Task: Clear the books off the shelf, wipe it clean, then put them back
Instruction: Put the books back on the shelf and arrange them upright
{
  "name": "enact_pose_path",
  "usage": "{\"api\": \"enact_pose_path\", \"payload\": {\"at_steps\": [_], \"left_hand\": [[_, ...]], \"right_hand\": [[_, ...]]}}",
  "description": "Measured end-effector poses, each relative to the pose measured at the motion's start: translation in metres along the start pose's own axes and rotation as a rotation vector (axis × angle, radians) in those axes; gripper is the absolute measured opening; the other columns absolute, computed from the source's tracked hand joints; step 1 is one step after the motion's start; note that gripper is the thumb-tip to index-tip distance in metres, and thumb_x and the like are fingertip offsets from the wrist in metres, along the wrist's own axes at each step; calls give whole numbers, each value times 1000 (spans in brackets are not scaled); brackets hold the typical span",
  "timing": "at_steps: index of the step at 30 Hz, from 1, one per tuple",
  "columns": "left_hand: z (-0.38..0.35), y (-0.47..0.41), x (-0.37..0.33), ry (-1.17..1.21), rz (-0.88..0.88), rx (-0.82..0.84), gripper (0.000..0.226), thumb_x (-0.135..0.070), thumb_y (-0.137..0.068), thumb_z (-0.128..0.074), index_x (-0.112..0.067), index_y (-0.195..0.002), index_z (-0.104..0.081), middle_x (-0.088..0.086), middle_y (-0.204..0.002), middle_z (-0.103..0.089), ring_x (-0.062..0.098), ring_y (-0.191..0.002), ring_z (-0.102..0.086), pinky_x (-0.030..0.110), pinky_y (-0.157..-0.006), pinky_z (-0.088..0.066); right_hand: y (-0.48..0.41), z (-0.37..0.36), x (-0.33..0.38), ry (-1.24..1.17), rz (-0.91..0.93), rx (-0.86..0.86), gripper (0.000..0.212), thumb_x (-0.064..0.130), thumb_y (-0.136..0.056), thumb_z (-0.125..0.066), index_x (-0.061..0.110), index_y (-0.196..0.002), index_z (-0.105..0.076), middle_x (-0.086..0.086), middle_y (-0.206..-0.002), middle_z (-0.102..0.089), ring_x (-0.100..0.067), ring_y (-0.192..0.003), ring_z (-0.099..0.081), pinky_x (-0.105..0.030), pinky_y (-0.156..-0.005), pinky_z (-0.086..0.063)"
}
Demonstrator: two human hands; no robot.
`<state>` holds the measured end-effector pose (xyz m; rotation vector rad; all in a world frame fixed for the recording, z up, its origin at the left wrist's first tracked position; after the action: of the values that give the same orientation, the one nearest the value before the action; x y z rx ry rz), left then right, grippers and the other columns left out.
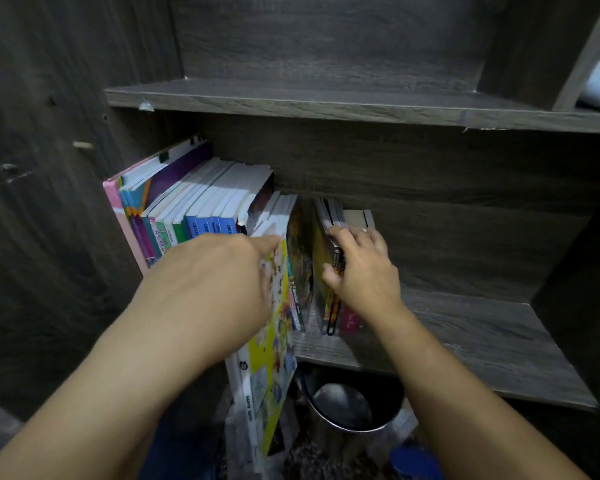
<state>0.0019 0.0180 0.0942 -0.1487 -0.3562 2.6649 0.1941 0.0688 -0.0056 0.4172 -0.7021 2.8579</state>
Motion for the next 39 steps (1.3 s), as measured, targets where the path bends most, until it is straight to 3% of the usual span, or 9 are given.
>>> {"api": "enact_pose_path", "payload": {"at_steps": [3, 6, 12, 19, 23, 27, 31, 35, 39], "left_hand": [[-3, -14, -8, 42, -36, -34, 48, -35, -100, -38, -45, -146, -29, -10, -64, -43, 10, -61, -44, 27, -60, -40], [-20, -36, -17, -5, -37, -75, 48, -33, -99, -40, -41, -146, -32, 1, -98, -59, 24, -95, -57, 34, -73, -48], [-78, -66, -15, 53, 55, -214, 54, -34, -100, -35, -29, -152, -20, 7, -104, -54, 28, -86, -59, 33, -58, -41], [-96, -63, -20, -192, -136, -204, 93, -70, -76, -58, -19, -148, -30, 4, -114, -41, 23, -107, -36, 35, -83, -39], [-99, -63, -19, -153, -224, -239, 94, -53, -64, -80, -16, -142, -43, 3, -136, -48, 24, -128, -39, 38, -88, -32], [-112, -74, -18, -178, -149, -199, 90, -46, -75, -74, -16, -149, -32, -1, -152, -36, 24, -143, -26, 40, -86, -29], [-107, -71, -10, -132, -64, -305, 108, -51, -55, -85, -7, -143, -39, 7, -138, -51, 26, -130, -44, 38, -85, -37], [-86, -52, -2, -91, -40, -422, 112, -42, -50, -91, -2, -141, -40, 14, -137, -47, 30, -123, -39, 45, -88, -46], [-66, -33, 31, -80, 96, -490, 108, -43, -52, -89, -12, -143, -39, 16, -145, -31, 37, -128, -23, 58, -91, -33]], "right_hand": [[-1, 0, 0, -7, 30, 26, 55, 38, -85, -63, 33, -134, -39, 1, -140, -45, -31, -140, -23, -50, -90, -50], [-3, 0, 0, -25, 54, 51, 54, 41, -86, -62, 35, -134, -38, 3, -142, -43, -29, -140, -22, -50, -93, -49], [-4, 3, -5, -54, 72, 72, 53, 44, -85, -64, 35, -131, -39, 6, -142, -42, -24, -139, -22, -48, -90, -50], [2, 2, -7, -101, 86, 198, 69, 37, -78, -63, 36, -139, -30, 1, -154, -25, -24, -146, -8, -50, -102, -41], [3, 10, -10, -267, 46, 171, 78, 21, -77, -64, 38, -144, -28, -6, -160, 0, -25, -148, 2, -46, -112, -24], [3, 11, -23, -404, -72, 180, 97, 17, -80, -65, 43, -149, -3, -8, -160, 12, -29, -147, 2, -40, -112, -19], [5, -4, -35, -424, -179, 259, 129, 16, -72, -77, 53, -139, 26, -17, -152, -29, -31, -130, -46, -41, -105, -40], [3, -18, -55, -476, -295, 263, 144, 5, -67, -83, 57, -131, 35, -6, -98, -66, -18, -77, -69, -38, -74, -58], [17, -50, -65, -565, -447, 479, 143, 9, -61, -89, 36, -149, 20, -6, -138, -52, -19, -115, -60, -35, -98, -45]]}}
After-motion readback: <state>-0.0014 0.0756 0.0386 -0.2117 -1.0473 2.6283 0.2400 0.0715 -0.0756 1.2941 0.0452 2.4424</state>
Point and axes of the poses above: each hand's wrist, its own y-axis away from the middle knuckle, its own z-axis out of the back of the hand, x = y × z, the point moved 10 cm from there along -y, towards the middle knuckle
